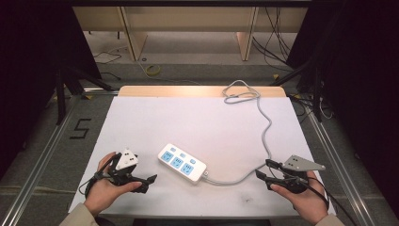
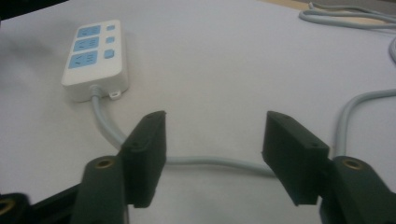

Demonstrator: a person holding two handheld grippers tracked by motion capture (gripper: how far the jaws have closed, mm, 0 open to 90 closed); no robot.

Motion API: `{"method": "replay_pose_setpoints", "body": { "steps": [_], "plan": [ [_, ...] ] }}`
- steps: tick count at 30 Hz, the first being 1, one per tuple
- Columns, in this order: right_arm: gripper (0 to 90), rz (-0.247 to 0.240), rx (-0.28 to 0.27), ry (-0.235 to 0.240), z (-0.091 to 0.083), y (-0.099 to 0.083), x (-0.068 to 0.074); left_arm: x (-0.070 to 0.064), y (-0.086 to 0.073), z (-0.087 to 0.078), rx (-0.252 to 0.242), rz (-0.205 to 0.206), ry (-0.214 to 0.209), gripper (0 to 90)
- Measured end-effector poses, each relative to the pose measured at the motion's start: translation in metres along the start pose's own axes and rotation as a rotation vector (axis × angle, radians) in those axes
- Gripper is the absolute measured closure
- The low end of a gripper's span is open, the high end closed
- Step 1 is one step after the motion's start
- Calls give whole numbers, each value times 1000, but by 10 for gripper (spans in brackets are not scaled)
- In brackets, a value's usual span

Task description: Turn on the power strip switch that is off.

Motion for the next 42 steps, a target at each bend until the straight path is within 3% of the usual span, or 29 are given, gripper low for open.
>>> {"method": "replay_pose_setpoints", "body": {
  "steps": [1,6,9,15,23,32,42],
  "plan": [
    [510,-6,12,-9,-1,1,1,1,0,0,2,-5,0,25],
    [604,-16,-1,-22,-3,5,3,1,0,-2,-10,-6,6,30],
    [733,-31,-3,-35,-5,9,3,2,1,-2,-10,-6,11,35],
    [871,-24,-4,-43,-4,14,1,4,2,-1,-16,-16,28,49],
    [900,-61,19,-44,4,19,4,3,3,-1,-17,-13,26,53],
    [900,-70,39,-14,16,26,12,1,4,0,-26,-21,7,54],
    [900,-71,50,-2,20,29,15,2,5,0,-26,-13,21,56]
  ]
}}
Point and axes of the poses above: each handheld gripper's, and its own axes: z roughly forward along the jaws, y roughly out of its top, x roughly to its left, the point moved 7 cm from there along z, roughly forward along the jaws, and after that the axes turned 1 degree about x, right-handed, at the moved point
